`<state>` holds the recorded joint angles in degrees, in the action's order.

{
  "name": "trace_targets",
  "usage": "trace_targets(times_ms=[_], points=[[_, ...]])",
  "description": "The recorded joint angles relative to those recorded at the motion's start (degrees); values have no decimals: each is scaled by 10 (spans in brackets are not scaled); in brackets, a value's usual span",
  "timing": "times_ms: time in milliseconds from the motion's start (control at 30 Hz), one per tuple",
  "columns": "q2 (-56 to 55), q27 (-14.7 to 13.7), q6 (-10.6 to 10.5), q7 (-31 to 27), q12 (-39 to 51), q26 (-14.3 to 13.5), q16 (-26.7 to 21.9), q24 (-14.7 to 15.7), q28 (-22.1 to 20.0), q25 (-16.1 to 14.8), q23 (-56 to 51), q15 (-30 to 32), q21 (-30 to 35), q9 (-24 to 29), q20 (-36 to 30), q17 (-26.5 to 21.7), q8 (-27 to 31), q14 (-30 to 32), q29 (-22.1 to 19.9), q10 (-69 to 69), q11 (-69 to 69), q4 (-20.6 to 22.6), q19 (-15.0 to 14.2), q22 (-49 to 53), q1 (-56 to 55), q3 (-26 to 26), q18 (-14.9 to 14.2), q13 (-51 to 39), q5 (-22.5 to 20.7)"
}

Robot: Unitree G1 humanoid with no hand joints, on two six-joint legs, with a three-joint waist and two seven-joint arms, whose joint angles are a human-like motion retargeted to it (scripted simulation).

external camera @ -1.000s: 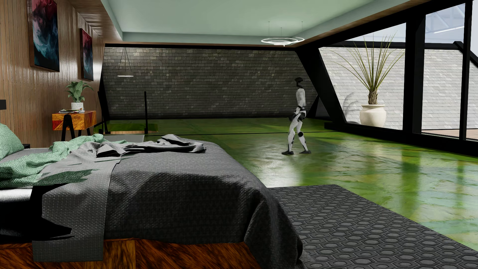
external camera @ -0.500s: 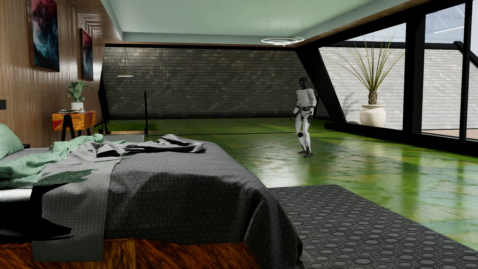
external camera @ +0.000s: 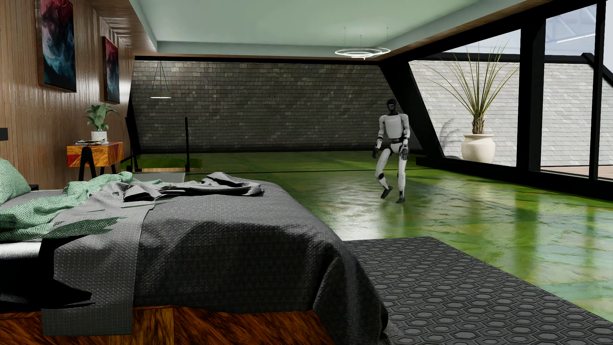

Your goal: Go to the bed

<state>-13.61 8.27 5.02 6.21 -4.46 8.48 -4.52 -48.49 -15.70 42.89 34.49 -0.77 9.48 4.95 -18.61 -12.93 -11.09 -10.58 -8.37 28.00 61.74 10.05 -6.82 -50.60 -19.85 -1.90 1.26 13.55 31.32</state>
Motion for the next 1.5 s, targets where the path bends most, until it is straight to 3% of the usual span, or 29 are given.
trace_targets(times_ms=[100, 200, 233, 267, 300, 333, 367, 433, 500, 567, 600, 633, 667, 733, 767, 800, 900, 967, 1033, 1100, 1133, 1167, 1200, 1267, 1300, 1367, 1400, 1433, 1500], points=[[-105, -4, 17, -38, 52, -35, -4, 0, -26, -6, -36, -55, -26, 8, -8, 15, 42, -20, -5, -14, 57, 46, 38, 20, 47, 17, 3, 53, -27], [-199, -8, 21, -69, 72, -68, -2, 24, -59, -3, -48, -92, -24, 10, 11, 30, 72, -36, 3, -31, -21, 61, 12, 104, 100, 31, 4, 90, -129], [-218, -9, 20, -75, 76, -78, 0, 29, -65, -6, -51, -82, -25, 8, 15, 38, 62, -34, 5, -45, -83, 58, 0, 135, 120, 34, 6, 102, -150], [-229, -10, 18, -80, 79, -86, 3, 36, -67, -10, -51, -66, -25, 4, 18, 45, 42, -30, 8, -62, -160, 55, 8, 163, 140, 38, 7, 112, -165], [-232, -9, 15, -86, 81, -93, 6, 42, -64, -11, -48, -53, -24, -2, 18, 50, 23, -27, 12, -80, -251, 51, 14, 184, 161, 43, 9, 118, -183], [-228, -8, 11, -94, 86, -96, 8, 48, -56, -7, -41, -32, -21, -8, 15, 52, 12, -24, 20, -99, -353, 46, -3, 196, 182, 49, 10, 120, -205], [-218, -7, 6, -105, 92, -95, 10, 52, -44, 1, -32, -14, -18, -14, 6, 52, 26, -21, 31, -118, -456, 40, -10, 197, 205, 55, 10, 121, -235], [-215, 3, -5, -127, 111, -90, 11, 48, -13, 16, -16, -25, -36, -24, -30, 58, 72, -25, 43, -128, -513, 37, -46, 159, 252, 68, 9, 124, -269], [-217, 20, -18, -142, 126, -72, 4, 23, 27, 16, 8, 46, -72, -33, -67, 80, 76, -14, 32, -124, -446, 27, 24, 80, 296, 75, 7, 117, -288], [-206, 40, -41, -140, 113, -19, 8, 13, 56, 16, 37, 48, -110, -39, -66, 98, 64, 36, 15, -89, -384, 11, 48, -13, 319, 81, -14, 93, -309], [-193, 45, -55, -145, 101, 9, 12, 17, 68, 13, 45, 31, -129, -40, -59, 107, 58, 82, 6, -48, -372, 2, 51, -52, 311, 82, -43, 78, -322], [-181, 49, -69, -156, 88, 25, 9, 15, 93, 7, 44, 13, -146, -39, -65, 118, 48, 129, 1, 18, -367, -7, 54, -74, 285, 84, -102, 55, -333], [-166, 41, -83, -157, 79, 19, -5, -1, 131, 0, 41, -6, -155, -36, -93, 126, 36, 178, -7, 111, -366, -14, 51, -82, 243, 85, -152, 38, -341], [-136, 1, -107, -98, 59, -36, -64, -44, 179, -3, 42, -45, -147, -29, -164, 134, 2, 223, -25, 312, -358, -53, 33, -45, 133, 89, -155, 19, -353], [-113, -18, -120, -109, 41, -52, -91, -40, 175, 1, 45, -64, -137, -25, -174, 133, -13, 189, -32, 390, -361, -68, 24, -10, 82, 85, -155, 7, -364], [-85, -30, -132, -128, 17, -53, -111, -13, 159, 8, 46, -81, -126, -21, -162, 131, -23, 161, -37, 442, -367, -89, 17, 26, 34, 78, -158, -7, -378], [-4, -41, -158, -132, -68, -16, -127, 95, 94, 31, 77, -121, -107, -12, -75, 121, -28, 52, -38, 438, -381, -166, 16, 105, -85, 51, -51, -64, -426], [42, -32, -163, -145, -101, 20, -103, 116, 51, 44, 83, -141, -95, -11, -38, 118, -15, 3, -33, 320, -384, -160, 23, 119, -128, 28, -38, -94, -446], [89, -39, -157, -161, -110, 32, -93, 111, 49, 46, 84, -150, -79, -15, -34, 109, -3, 33, -34, 148, -405, -132, 31, 112, -144, 9, -29, -113, -456], [132, -50, -149, -107, -107, 26, -85, 95, 73, 49, 81, -153, -52, -21, -42, 92, 7, 108, -27, -36, -434, -138, 41, 92, -145, -4, -28, -131, -462], [155, -53, -144, -81, -107, 24, -78, 89, 82, 52, 79, -155, -37, -25, -40, 84, 15, 125, -22, -123, -447, -134, 43, 82, -136, -11, -38, -138, -466], [175, -55, -138, -85, -109, 23, -72, 84, 86, 53, 78, -158, -24, -29, -33, 79, 26, 122, -18, -176, -453, -123, 44, 75, -133, -17, -64, -144, -470], [194, -54, -131, -100, -112, 23, -65, 81, 87, 53, 78, -162, -14, -32, -25, 75, 38, 111, -16, -190, -457, -109, 42, 68, -131, -24, -69, -148, -473], [233, -47, -112, -163, -118, 25, -47, 74, 85, 48, 82, -161, 0, -38, -7, 71, 72, 174, -12, -144, -460, -65, 31, 50, -130, -35, -14, -148, -469], [249, -41, -101, -162, -119, 29, -37, 71, 84, 44, 88, -146, 5, -41, 2, 70, 83, 209, -10, -118, -454, -57, 26, 36, -127, -38, 5, -144, -462], [258, -21, -70, -137, -106, 40, -19, 59, 90, 41, 105, -82, 12, -42, 17, 70, 100, 192, -6, -63, -411, -42, 0, -1, -118, -42, 24, -124, -439], [244, -13, -55, -123, -93, 44, -12, 52, 95, 43, 114, -27, 25, -40, 25, 67, 118, 165, 5, -44, -361, -35, -49, -18, -108, -44, 30, -114, -426], [217, -14, -41, -105, -79, 44, -4, 46, 97, 51, 121, 29, 52, -38, 34, 57, 125, 137, 26, -28, -289, -32, -73, -30, -97, -48, 33, -108, -418], [137, -46, -21, -66, -47, 36, 13, 34, 89, 78, 108, 141, 133, -31, 44, 11, 82, 83, 83, 2, -104, -30, -74, -44, -69, -58, 39, -101, -374]])
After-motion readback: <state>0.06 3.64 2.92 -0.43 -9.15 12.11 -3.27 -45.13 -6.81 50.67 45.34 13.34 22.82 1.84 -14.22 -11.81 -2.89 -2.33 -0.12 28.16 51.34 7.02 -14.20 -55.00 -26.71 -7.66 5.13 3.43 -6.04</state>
